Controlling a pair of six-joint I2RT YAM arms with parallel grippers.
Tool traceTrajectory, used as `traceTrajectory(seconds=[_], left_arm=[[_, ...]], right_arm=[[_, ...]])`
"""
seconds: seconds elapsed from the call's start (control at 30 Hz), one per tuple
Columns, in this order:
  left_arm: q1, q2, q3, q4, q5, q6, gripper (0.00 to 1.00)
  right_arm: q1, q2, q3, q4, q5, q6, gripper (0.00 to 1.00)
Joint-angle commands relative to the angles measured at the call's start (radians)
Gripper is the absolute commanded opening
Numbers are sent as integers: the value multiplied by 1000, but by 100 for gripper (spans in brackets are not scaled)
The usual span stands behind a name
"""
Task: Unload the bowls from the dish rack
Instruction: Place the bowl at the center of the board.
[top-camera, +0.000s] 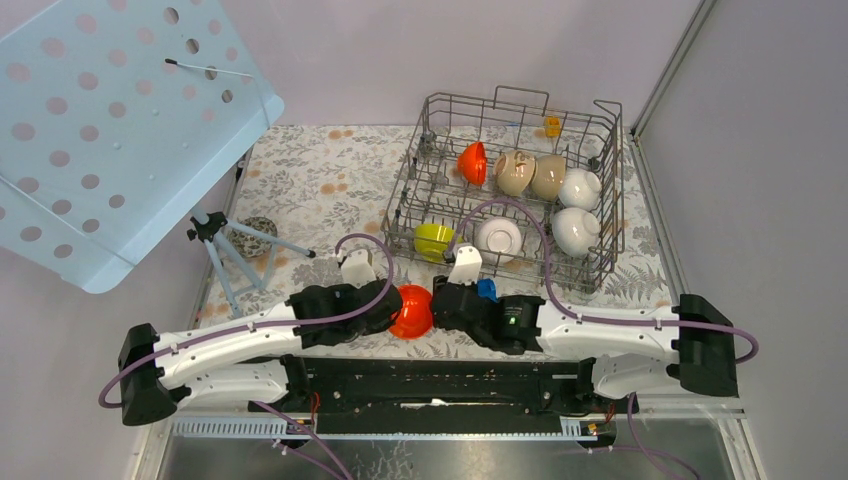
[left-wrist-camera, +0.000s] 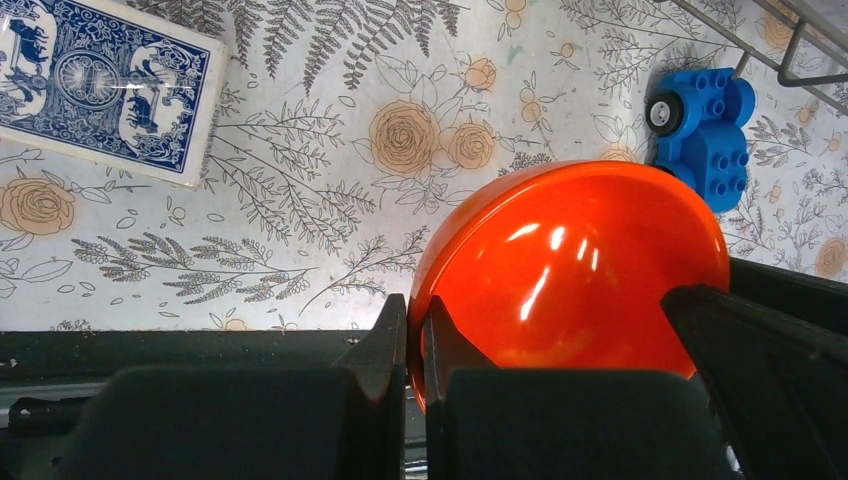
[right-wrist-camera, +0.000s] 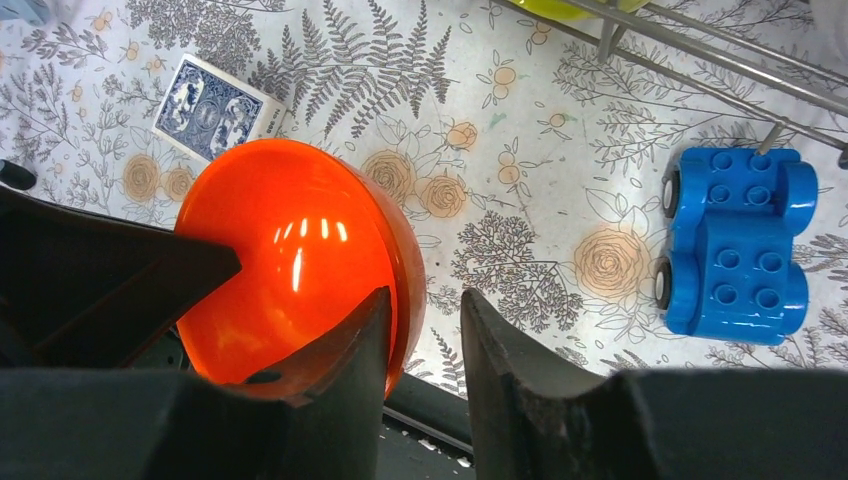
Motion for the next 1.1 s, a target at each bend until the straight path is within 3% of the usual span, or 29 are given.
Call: traceTrajectory(seconds=[0.0,0.2,0.3,0.37,0.43,0.63,0.73,0.87,1.07], left_arm=[[1,-15,27,23,-13,-26,0],[1,-13,21,23,-14,-29,0],[1,-7,22,23,-21,-19,0],[1,1,21,23,-28,-3,0],[1,10,24,21,-30,16,10],[1,49,54,-14,-47,79,58],[0,59,67,-16,-50,134,67],[1,74,71,-16,-66,182,66],[0,115,62,24,-18,241,44]], right_arm=[[-9,32,26,30,-21,10,36],[-9,63,38,15,-44,-1,20],[-9,71,43,0,-48,-2,2],[-9,74,46,-11,-48,0,0],[-9,74,48,-26,-44,0,0],[-9,75,61,-66,-20,-5,0],[-9,78,63,-73,-15,-8,0],[-9,87,63,-73,-11,-11,0],[-9,98,55,-68,-10,-12,0]])
